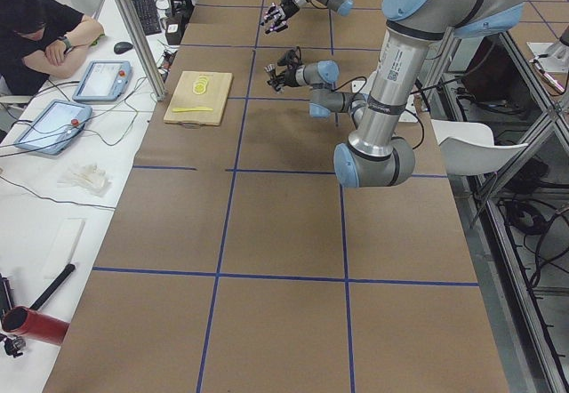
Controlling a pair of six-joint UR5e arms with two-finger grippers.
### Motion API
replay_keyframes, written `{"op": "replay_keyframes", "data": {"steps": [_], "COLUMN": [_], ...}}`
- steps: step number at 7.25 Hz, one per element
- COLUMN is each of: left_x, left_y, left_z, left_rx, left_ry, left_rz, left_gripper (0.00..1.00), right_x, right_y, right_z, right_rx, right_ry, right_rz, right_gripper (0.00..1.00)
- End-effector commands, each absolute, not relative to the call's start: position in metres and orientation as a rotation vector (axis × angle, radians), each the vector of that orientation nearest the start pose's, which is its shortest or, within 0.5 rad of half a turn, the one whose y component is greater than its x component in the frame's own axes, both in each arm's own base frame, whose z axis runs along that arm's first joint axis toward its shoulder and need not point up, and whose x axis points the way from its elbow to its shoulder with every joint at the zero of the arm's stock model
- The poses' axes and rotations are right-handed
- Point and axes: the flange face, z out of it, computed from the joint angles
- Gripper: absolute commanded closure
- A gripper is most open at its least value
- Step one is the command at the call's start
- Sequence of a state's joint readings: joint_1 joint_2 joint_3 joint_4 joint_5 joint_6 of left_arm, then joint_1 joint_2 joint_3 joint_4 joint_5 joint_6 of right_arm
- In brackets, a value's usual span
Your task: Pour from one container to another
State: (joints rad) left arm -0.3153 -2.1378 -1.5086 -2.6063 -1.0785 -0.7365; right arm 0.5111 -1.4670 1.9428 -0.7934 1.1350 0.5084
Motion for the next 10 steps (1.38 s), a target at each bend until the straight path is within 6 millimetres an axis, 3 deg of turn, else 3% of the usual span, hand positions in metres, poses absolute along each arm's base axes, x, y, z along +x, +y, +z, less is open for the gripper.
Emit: {"op": "replay_keyframes", "data": {"steps": [1,2,4,5,7,9,10], "left_x": [0.584,0.588,0.602,0.608,0.618,0.628,0.630], "left_y": [-0.380,-0.380,-0.378,-0.369,-0.356,-0.357,-0.356], "left_z": [0.238,0.232,0.221,0.222,0.201,0.194,0.190], "left_rx": [1.131,1.132,1.128,1.121,1.122,1.117,1.117], "left_ry": [1.030,1.036,1.046,1.052,1.088,1.084,1.090], "left_rz": [0.040,0.039,0.043,0.057,0.063,0.067,0.065], "left_gripper": [1.00,1.00,1.00,1.00,1.00,1.00,1.00], "right_x": [-0.360,-0.372,-0.380,-0.383,-0.387,-0.399,-0.412], "right_y": [-0.401,-0.407,-0.411,-0.412,-0.414,-0.415,-0.407], "right_z": [0.265,0.238,0.212,0.211,0.213,0.196,0.189], "right_rx": [1.097,1.070,1.068,1.072,1.080,1.067,1.070], "right_ry": [-0.550,-0.527,-0.478,-0.457,-0.424,-0.371,-0.347], "right_rz": [-0.269,-0.290,-0.340,-0.370,-0.416,-0.470,-0.481], "right_gripper": [1.00,1.00,1.00,1.00,1.00,1.00,1.00]}}
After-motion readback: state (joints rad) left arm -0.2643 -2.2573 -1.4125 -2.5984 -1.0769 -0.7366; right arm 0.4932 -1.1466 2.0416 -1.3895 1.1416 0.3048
